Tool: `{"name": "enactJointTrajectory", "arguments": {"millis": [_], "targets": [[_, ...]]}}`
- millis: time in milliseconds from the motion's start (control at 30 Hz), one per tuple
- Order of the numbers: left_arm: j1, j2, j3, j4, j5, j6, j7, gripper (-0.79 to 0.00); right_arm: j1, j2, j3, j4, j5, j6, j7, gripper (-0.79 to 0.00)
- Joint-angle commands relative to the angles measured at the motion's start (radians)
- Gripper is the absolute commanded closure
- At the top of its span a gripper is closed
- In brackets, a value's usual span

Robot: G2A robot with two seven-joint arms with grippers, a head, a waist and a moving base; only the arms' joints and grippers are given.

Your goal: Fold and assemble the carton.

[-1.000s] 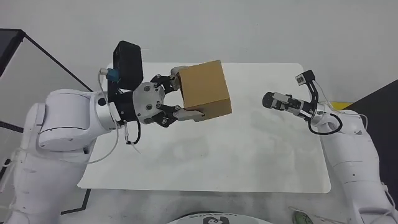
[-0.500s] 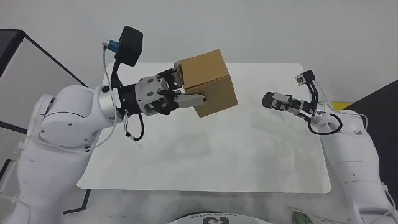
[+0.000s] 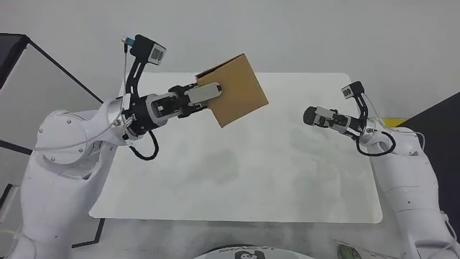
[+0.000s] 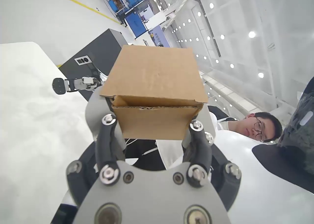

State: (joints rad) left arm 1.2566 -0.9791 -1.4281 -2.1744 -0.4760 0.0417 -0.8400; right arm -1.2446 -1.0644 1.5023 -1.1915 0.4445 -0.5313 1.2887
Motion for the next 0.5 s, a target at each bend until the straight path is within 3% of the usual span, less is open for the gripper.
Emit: {"name": "enactJointTrajectory", "arguments": {"millis": [0, 267, 400, 467], "targets": [[0.0, 0.0, 0.0, 0.0, 0.0, 0.0, 0.0, 0.0, 0.0, 0.0, 0.0, 0.0, 0.0, 0.0, 0.0, -0.785], [0.036, -0.016, 0.017, 0.045, -0.428, 0.232, 0.082, 0.0, 0.0, 0.0, 0.0, 0.0, 0.0, 0.0, 0.0, -0.785], [0.022, -0.016, 0.014, 0.053, -0.518, 0.357, 0.081, 0.0, 0.0, 0.0, 0.0, 0.0, 0.0, 0.0, 0.0, -0.785], [0.013, -0.018, -0.002, 0.048, -0.532, 0.338, 0.113, 0.0, 0.0, 0.0, 0.0, 0.0, 0.0, 0.0, 0.0, -0.785]]}}
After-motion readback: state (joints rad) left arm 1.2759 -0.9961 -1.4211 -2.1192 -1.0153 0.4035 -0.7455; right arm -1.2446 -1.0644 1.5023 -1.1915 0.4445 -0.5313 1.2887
